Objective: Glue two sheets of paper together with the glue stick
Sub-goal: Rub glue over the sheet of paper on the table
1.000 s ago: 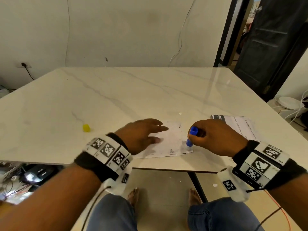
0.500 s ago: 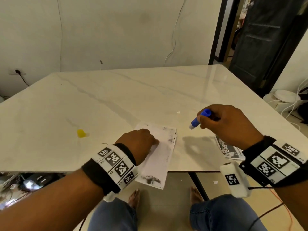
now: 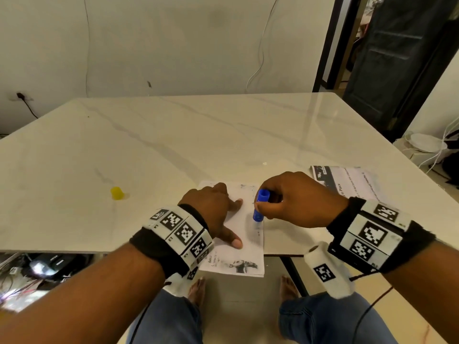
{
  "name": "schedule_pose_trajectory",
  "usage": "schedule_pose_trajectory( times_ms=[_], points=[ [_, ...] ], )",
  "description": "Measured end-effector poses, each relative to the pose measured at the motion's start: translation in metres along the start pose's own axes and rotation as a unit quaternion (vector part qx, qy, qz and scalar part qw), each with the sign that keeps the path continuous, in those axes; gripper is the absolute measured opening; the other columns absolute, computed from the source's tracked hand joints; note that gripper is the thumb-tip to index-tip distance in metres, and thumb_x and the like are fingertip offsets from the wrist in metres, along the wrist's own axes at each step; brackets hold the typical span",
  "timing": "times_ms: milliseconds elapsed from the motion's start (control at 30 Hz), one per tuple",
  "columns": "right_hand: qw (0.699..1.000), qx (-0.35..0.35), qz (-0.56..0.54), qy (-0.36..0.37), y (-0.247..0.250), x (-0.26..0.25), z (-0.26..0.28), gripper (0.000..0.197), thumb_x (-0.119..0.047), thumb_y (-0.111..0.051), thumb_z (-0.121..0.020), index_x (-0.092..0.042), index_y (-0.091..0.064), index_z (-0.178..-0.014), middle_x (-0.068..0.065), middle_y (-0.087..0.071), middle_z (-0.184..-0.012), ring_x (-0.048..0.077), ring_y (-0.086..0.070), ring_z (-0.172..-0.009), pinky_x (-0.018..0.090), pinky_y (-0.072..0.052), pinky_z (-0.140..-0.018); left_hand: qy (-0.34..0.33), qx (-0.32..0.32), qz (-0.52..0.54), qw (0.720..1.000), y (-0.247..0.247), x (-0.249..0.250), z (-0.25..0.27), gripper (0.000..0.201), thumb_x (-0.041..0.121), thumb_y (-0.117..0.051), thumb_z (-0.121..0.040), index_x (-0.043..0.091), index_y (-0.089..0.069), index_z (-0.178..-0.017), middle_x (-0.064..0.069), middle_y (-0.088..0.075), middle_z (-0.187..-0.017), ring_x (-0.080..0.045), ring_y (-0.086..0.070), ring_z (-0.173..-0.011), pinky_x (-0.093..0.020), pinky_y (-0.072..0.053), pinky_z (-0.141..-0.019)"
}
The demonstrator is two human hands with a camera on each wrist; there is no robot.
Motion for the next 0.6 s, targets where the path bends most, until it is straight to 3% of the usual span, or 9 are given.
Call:
schedule_pose_trajectory(
  times_ms=[267,367,467,600],
  points=[
    [0.998,0.026,0.057,-0.026,0.008,0.016,-0.057,0.025,-0.043,-0.062,-0.09,-0.02,-0.069,-0.1,-0.004,-0.069,-0.088,0.017,-0.064,-0.081,0.034,-0.054,-0.079,0.018,0.028,-0.013,0.999,-0.001,0.009,-0.001,0.105,0.084,-0.057,-0.067,0.033,-0.027,-0.154,-0.003,-0.046,-0.131,-0.023,-0.051,-0.115,-0.041,-0.048,-0.095],
    [0.996,0.035,0.069,-0.035,0.01,0.018,-0.071,0.027,-0.046,-0.061,-0.09,-0.022,-0.068,-0.099,-0.002,-0.069,-0.092,0.018,-0.063,-0.083,0.04,-0.055,-0.082,0.032,0.043,-0.006,0.999,-0.005,0.014,-0.002,0.106,0.086,-0.053,-0.067,0.032,-0.028,-0.154,-0.004,-0.046,-0.129,-0.023,-0.052,-0.113,-0.04,-0.049,-0.093],
    [0.995,0.033,0.092,-0.036,0.008,0.015,-0.066,0.03,-0.049,-0.059,-0.09,-0.022,-0.068,-0.102,-0.007,-0.065,-0.084,0.018,-0.062,-0.083,0.043,-0.054,-0.084,0.044,0.061,0.003,0.997,-0.007,0.016,-0.002,0.105,0.089,-0.051,-0.065,0.032,-0.031,-0.152,-0.004,-0.047,-0.127,-0.023,-0.054,-0.11,-0.039,-0.049,-0.089],
    [0.993,0.032,0.113,-0.013,0.002,0.006,-0.038,0.026,-0.047,-0.058,-0.09,-0.022,-0.065,-0.09,-0.008,-0.061,-0.075,0.017,-0.06,-0.076,0.041,-0.053,-0.079,0.046,0.07,0.015,0.996,-0.009,0.015,-0.003,0.102,0.088,-0.05,-0.067,0.032,-0.033,-0.15,-0.004,-0.046,-0.129,-0.024,-0.056,-0.112,-0.04,-0.049,-0.09]
  ],
)
Point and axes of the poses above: each hand's wrist, its own z-axis away from the middle knuckle, its own y-axis out of the back of the hand, x = y × z, the point moved 3 cm from there along -z, towards the middle knuckle
